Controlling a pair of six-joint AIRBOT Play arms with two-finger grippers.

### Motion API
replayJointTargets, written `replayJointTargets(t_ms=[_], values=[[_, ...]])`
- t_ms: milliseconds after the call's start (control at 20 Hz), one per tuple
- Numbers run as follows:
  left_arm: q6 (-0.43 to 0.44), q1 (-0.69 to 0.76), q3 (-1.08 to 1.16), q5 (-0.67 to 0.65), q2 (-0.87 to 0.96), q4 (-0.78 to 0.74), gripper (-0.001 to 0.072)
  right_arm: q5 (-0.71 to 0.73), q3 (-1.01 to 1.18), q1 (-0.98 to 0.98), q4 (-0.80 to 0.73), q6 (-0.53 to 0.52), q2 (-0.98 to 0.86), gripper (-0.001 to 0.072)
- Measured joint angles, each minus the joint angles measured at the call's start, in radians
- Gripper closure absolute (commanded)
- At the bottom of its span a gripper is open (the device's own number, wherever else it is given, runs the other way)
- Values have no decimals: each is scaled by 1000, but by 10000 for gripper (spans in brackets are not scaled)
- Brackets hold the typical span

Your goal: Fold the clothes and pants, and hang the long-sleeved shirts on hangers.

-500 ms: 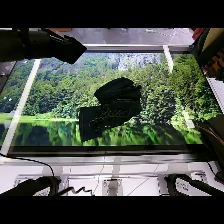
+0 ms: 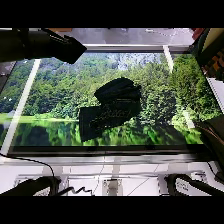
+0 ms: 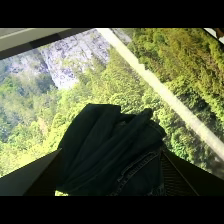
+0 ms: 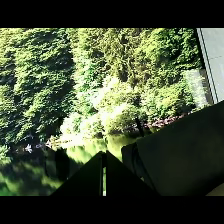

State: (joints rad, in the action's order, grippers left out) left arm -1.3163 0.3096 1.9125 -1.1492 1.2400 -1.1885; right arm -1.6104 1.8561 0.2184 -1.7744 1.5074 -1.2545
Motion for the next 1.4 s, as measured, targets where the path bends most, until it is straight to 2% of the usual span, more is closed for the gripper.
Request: replayJointTargets(t_ms=[350,400,450,500,550,700,750,900,1000,1150,1250,1400], values=[[0,0,0,0,0,0,9,0,0,0,0,0,0,661],[0,0,0,3,2,0,40,0,0,0,0,0,0,662],[0,0,0,10,7,0,248,0,0,0,0,0,0,661],[0,0,0,17,14,-4,498,0,0,0,0,0,0,661],[0,0,-1,19,26,-19,646,0,0,0,0,0,0,661],[0,-2,-3,-24,83,-131,649,0,0,0,0,0,0,662],[0,-6,-6,-60,109,-167,674,0,0,0,0,0,0,661],[0,-49,-66,-169,185,-227,682,0,0,0,0,0,0,661],[10,-102,-174,-210,211,-161,682,0,0,0,0,0,0,661],[52,-195,-400,-224,209,23,684,0,0,0,0,0,0,662],[97,-259,-577,-209,182,161,684,0,0,0,0,0,0,661],[140,-336,-834,-140,114,269,683,0,0,0,0,0,0,661]])
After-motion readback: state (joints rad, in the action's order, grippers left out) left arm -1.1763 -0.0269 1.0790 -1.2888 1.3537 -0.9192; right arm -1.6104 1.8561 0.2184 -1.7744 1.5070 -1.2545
